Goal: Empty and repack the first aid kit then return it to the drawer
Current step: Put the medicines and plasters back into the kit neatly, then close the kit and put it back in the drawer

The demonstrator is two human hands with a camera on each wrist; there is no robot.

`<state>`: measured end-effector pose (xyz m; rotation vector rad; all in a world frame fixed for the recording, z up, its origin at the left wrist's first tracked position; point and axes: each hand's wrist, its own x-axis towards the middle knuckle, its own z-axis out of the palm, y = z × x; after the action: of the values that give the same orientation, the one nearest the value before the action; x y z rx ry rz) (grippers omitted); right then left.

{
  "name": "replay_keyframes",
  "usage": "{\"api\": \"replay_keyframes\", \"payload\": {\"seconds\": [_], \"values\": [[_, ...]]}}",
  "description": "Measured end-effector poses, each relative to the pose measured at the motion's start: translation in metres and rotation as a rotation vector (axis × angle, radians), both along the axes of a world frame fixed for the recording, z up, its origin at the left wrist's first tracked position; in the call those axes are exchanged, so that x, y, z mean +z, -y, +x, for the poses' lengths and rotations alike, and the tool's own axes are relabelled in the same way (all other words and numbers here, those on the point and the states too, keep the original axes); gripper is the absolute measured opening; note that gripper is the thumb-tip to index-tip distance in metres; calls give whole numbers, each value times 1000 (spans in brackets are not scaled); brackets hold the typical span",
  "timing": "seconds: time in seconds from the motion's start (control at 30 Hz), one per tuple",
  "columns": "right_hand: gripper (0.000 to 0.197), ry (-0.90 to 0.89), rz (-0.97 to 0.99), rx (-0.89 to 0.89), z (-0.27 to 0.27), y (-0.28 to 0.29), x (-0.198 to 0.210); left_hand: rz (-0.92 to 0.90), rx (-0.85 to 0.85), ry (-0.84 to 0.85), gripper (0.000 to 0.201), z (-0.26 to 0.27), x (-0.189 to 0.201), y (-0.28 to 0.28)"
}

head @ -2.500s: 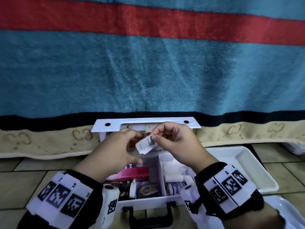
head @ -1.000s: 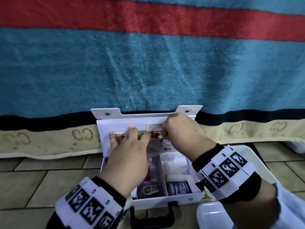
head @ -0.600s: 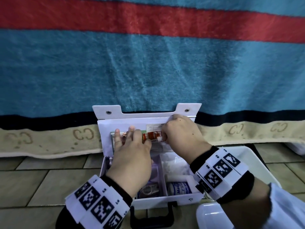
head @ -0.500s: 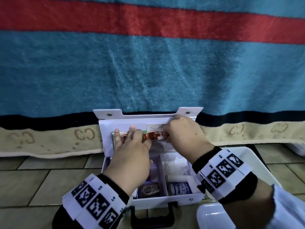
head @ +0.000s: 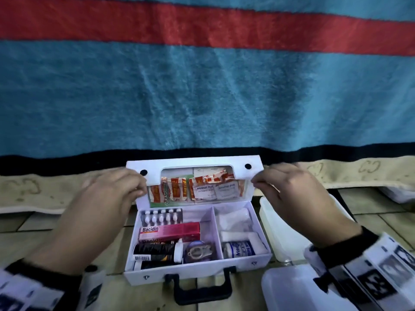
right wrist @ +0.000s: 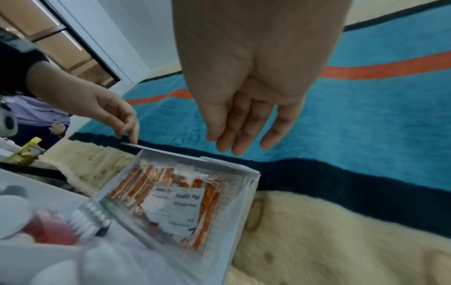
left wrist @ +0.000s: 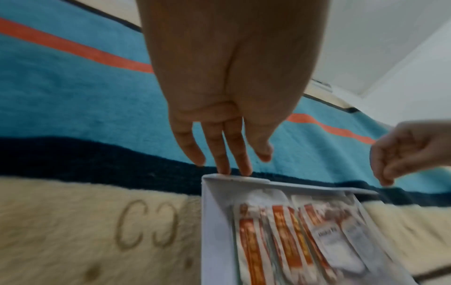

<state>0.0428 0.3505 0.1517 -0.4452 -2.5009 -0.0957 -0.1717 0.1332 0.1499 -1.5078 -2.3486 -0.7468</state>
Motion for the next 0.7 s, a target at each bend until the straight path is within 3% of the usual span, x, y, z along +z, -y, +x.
{"api": "replay_keyframes", "payload": {"seconds": [0.07,0.13,0.2,0.27,0.4,0.53,0.6,0.7], "values": [[11,1,-69,21,8,2,-7,-24,16,10,21,3,-4,7],[37,68,-108,-26,9,1,-15,-44,88,-39,50,-3,-12,5],[63,124,-107,-100,2,-5,-22,-65,132,-27,62,-8,-13,-4],[66,140,-80,-159,-9,-10,-26,-52,136,-42,53,-13,-14,-14],[37,47,5,-180,-24,-13,-24,19,164,-103,24,-13,-9,-20],[17,-9,70,-162,-12,2,-1,44,87,-22,29,-8,5,3],[17,57,-20,-69,10,13,5,12,-5,17,37,-1,3,21],[30,336,-218,53,43,28,-1,-145,-93,57,23,10,-25,47]]}}
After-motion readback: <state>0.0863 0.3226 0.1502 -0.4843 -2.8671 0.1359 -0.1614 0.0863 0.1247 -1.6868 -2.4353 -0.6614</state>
